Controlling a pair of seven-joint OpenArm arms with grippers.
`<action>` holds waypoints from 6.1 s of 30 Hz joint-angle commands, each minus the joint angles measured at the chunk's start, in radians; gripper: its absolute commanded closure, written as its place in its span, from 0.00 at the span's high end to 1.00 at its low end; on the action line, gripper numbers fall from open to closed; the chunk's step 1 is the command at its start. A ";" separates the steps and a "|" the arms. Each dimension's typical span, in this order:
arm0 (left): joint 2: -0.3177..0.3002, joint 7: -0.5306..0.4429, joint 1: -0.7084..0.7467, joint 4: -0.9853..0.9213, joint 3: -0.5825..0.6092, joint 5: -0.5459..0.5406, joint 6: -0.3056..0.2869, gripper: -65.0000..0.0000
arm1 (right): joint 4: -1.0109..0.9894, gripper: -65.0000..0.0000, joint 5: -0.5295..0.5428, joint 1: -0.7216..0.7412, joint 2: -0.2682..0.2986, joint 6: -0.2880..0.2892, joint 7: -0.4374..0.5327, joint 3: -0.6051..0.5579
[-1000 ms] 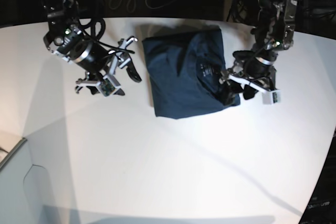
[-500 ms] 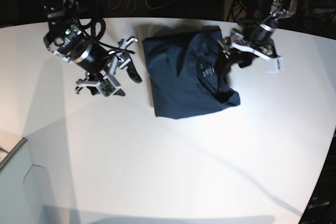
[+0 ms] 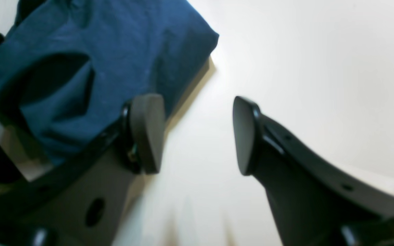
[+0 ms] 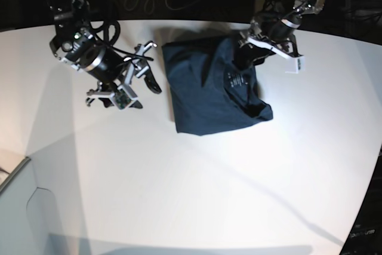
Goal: Layout the t-shirt on the table in an organized manner, then fold the t-shirt properly
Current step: 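Lift the left gripper off the folded navy shirt and withdraw it, then grasp the collar-side edge of the folded shirt with the left gripper, then drag the folded shirt with the left gripper toward the right gripper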
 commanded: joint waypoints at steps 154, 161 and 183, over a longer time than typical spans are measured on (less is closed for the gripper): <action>0.050 0.291 -0.285 -0.281 -0.081 -0.012 -0.011 0.40 | 0.010 0.50 0.019 0.006 -0.021 0.004 0.021 -0.015; 0.008 0.291 -0.345 -0.288 0.008 -0.011 -0.011 0.00 | 0.010 0.50 0.019 0.006 -0.019 0.004 0.021 -0.012; -0.026 0.284 -1.005 -0.566 0.907 -0.011 -0.013 0.01 | 0.019 0.50 0.019 -0.046 -0.022 0.000 0.024 0.269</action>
